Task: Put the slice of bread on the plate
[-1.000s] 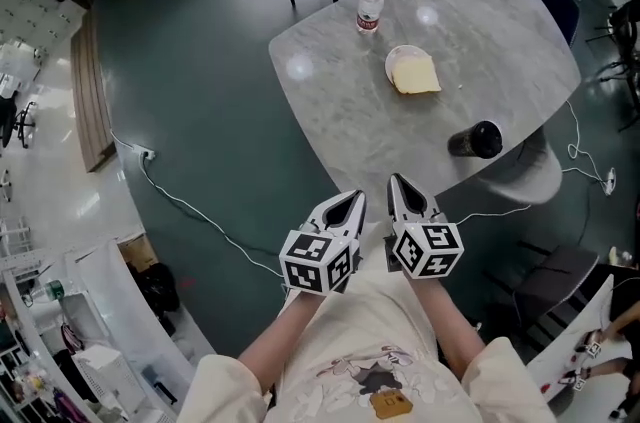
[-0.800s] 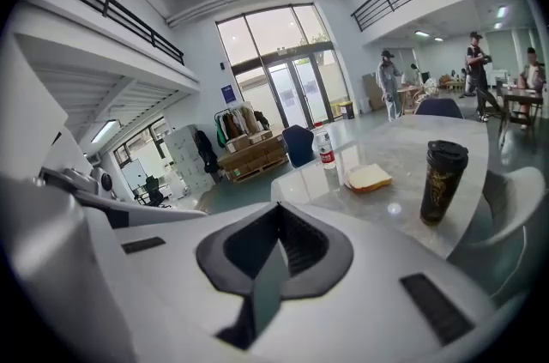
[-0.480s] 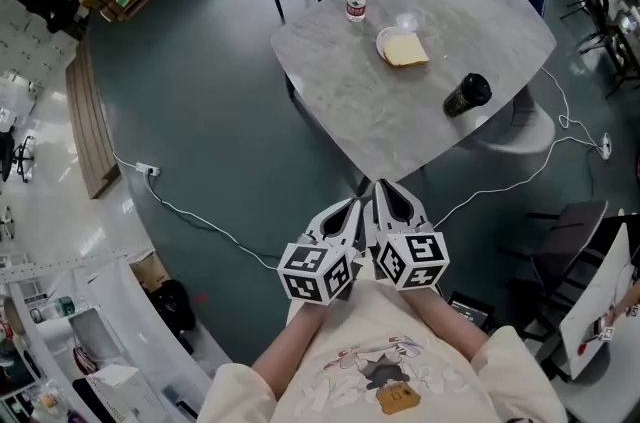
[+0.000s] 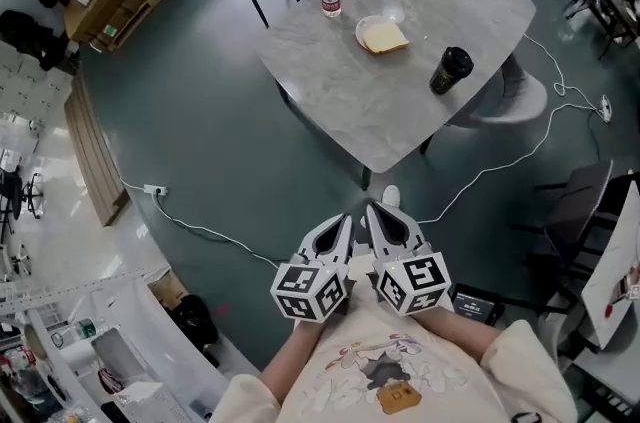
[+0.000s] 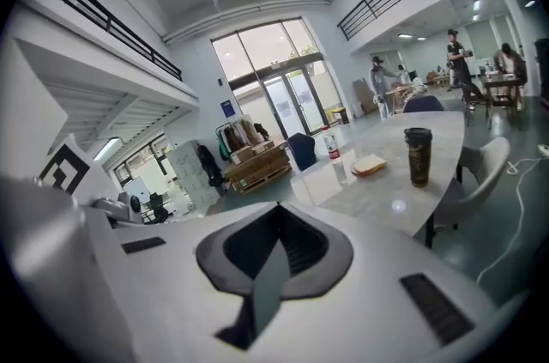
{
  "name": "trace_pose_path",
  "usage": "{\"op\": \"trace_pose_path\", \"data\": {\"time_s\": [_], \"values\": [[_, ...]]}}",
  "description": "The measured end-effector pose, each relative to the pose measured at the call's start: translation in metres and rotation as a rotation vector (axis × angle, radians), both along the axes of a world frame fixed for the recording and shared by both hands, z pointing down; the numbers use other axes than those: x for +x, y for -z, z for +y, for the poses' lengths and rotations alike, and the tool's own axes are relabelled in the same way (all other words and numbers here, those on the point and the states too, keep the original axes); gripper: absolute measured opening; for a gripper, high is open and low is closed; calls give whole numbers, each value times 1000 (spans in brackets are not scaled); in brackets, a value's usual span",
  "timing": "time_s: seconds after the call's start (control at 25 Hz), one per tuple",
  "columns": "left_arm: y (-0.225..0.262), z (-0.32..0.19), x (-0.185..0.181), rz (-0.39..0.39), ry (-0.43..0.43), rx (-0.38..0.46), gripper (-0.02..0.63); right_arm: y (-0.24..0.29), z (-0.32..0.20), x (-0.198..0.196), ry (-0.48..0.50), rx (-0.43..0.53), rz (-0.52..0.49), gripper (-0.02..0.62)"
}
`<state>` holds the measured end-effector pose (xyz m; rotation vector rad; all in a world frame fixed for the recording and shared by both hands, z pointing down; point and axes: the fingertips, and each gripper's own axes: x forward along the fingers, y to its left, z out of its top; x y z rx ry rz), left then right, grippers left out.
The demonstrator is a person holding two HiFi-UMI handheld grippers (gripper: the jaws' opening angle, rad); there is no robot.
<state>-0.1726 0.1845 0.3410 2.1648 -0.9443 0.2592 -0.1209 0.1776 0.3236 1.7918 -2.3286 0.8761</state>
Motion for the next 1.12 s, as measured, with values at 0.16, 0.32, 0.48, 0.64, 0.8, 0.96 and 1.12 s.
{"op": "trace_pose_path", "data": {"time_s": [0.16, 0.32, 0.48, 0.64, 0.8, 0.96, 1.12], "values": [[7, 3, 1, -30, -20, 26, 9, -1, 1, -12, 76, 8, 48, 6], [11, 1, 3, -33, -29, 35, 9, 1, 2, -14, 84, 13, 38, 5], [12, 2, 6, -23, -47, 34, 9, 1, 4, -8, 54, 8, 37, 5], [14, 5, 5, -14, -46, 41, 9, 0, 7, -6, 49, 5, 38, 5], [13, 3, 5, -5, -42, 39, 9, -1, 6, -4, 40, -5, 34, 5], [12, 6, 7, -3, -47, 36, 9, -4, 8, -4, 42, -18, 32, 5], [8, 11, 5, 1, -47, 18, 9, -8, 15, -6, 44, -33, 29, 5]]}}
